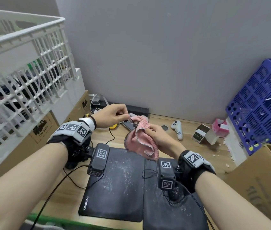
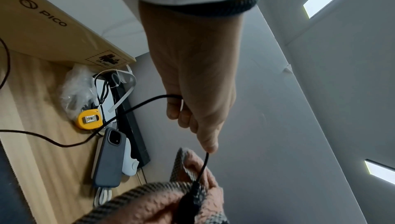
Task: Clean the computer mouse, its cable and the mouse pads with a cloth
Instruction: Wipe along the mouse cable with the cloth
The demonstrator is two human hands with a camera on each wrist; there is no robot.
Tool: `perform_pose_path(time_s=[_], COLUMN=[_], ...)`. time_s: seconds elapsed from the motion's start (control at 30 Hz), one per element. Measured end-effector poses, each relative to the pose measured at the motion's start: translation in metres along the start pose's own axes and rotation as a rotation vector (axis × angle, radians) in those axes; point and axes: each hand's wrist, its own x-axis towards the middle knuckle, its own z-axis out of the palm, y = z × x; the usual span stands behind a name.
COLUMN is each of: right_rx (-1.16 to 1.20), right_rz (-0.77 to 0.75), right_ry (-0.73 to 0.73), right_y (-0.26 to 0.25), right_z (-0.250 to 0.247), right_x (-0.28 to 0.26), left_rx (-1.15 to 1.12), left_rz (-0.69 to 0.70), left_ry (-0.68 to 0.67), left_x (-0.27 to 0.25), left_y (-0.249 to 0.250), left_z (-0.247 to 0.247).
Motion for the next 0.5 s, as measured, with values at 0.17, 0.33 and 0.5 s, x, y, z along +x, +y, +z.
perform_pose_path(time_s=[0.17,0.33,0.5], right_rx=[0.094,-0.019,-0.148], right_rz=[-0.017,-0.031,-0.060], right_ry=[-0.047,-0.017,-0.040], right_y=[-0.002,-0.003,-0.001], right_z=[0.007,0.000,-0.002], right_x=[-0.003,-0.004,-0.007], left_rx=[-0.083,-0.038,0.188], left_rz=[-0.070,-0.124,-0.085], left_ry=[-0.048,-0.163,-0.268], left_x=[0.003,0.002,0.004], left_y=[0.011,0.018,0.027], left_z=[0.013,0.018,0.033])
